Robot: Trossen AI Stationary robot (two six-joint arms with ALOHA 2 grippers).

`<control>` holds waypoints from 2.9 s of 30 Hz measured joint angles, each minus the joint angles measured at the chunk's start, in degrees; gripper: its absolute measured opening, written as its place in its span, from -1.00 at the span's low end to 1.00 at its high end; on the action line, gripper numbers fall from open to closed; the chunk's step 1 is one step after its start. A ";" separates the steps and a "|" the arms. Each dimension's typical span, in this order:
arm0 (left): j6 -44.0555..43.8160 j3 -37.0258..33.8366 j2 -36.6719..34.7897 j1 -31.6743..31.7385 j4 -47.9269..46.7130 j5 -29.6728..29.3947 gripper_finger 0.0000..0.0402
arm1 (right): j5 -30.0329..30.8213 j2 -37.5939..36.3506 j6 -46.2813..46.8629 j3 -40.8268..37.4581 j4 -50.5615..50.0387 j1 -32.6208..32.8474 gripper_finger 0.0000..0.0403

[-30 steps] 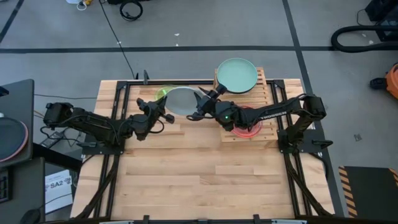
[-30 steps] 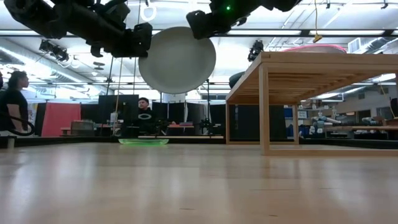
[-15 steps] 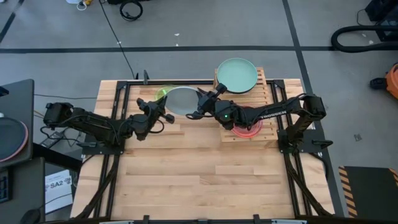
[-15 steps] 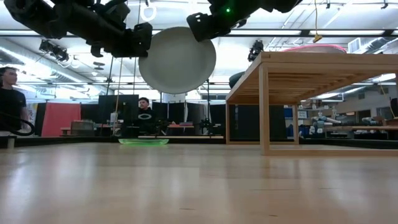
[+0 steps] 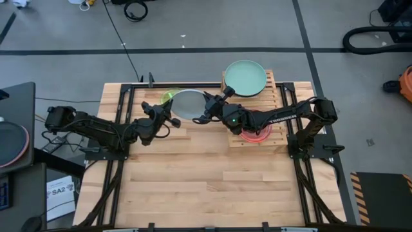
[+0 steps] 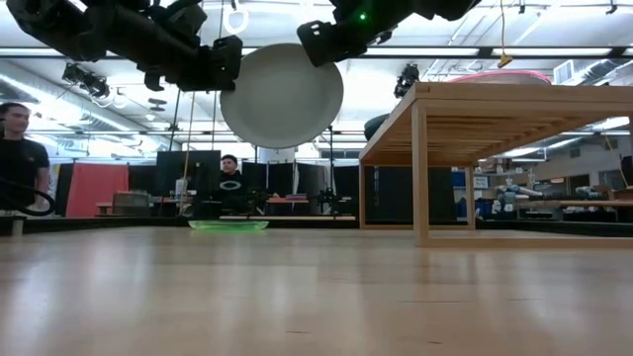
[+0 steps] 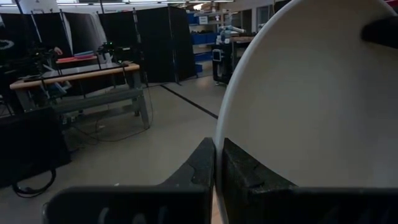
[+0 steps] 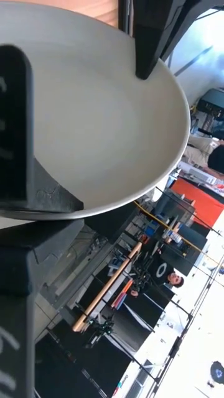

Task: Place and stack plates onto a shelf
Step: Stack the blue plate on top of the green plate on the shelf

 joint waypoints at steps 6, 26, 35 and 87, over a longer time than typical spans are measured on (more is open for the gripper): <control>0.02 0.00 0.00 0.02 -0.03 -0.04 -0.90 | 0.14 0.00 -0.10 0.00 -0.07 0.00 -0.92; -1.80 0.07 -0.02 0.02 -0.09 -0.11 -0.50 | 1.84 -0.07 -0.06 0.00 1.75 -0.01 -0.92; -1.84 0.07 -0.02 0.02 -0.59 -0.11 -0.30 | 5.20 -3.58 -0.62 0.00 4.89 -1.88 -0.92; -1.46 0.00 -0.02 0.04 -1.88 -0.04 -0.28 | -44.44 -33.14 58.45 0.00 -64.75 -49.38 -0.92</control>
